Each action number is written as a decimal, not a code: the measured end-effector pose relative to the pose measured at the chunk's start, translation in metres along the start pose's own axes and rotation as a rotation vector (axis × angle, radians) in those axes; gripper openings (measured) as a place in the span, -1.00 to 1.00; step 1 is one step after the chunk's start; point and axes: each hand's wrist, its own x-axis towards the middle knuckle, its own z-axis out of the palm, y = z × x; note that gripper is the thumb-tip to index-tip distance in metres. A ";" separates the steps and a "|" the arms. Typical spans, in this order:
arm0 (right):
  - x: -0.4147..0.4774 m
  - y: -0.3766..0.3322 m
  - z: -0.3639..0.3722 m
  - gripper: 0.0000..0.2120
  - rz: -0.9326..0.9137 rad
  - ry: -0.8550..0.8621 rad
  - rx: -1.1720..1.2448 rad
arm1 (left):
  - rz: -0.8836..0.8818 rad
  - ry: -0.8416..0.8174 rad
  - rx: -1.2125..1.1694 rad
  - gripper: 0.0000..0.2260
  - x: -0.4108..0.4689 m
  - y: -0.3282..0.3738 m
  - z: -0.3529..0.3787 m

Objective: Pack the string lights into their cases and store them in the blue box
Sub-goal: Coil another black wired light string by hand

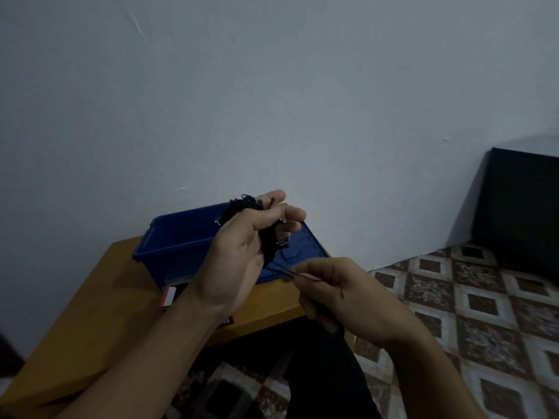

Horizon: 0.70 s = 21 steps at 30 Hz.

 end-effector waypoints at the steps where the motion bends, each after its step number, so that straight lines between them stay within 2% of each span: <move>1: 0.000 0.000 0.001 -0.81 0.000 0.021 0.022 | 0.002 0.002 0.021 -0.57 0.000 -0.001 -0.001; 3: 0.002 -0.001 0.002 -0.81 -0.008 0.061 0.092 | 0.004 0.007 0.058 -0.58 -0.001 -0.002 -0.002; 6: 0.003 -0.002 0.003 -0.94 -0.049 0.123 0.225 | -0.004 0.023 0.099 -0.54 -0.001 -0.003 -0.002; 8: 0.002 -0.003 0.003 -0.96 -0.078 0.151 0.262 | -0.016 0.028 0.099 -0.53 -0.001 -0.004 -0.001; 14: 0.003 -0.003 0.006 -0.92 -0.019 0.093 0.426 | -0.051 0.071 0.108 -0.41 0.001 -0.003 0.001; 19: 0.003 -0.003 0.006 -0.89 0.022 0.081 0.379 | -0.040 0.072 0.221 -0.38 0.000 -0.002 -0.001; 21: 0.003 -0.003 0.007 -0.88 0.038 0.103 0.355 | -0.015 0.058 0.245 -0.51 -0.002 0.000 -0.001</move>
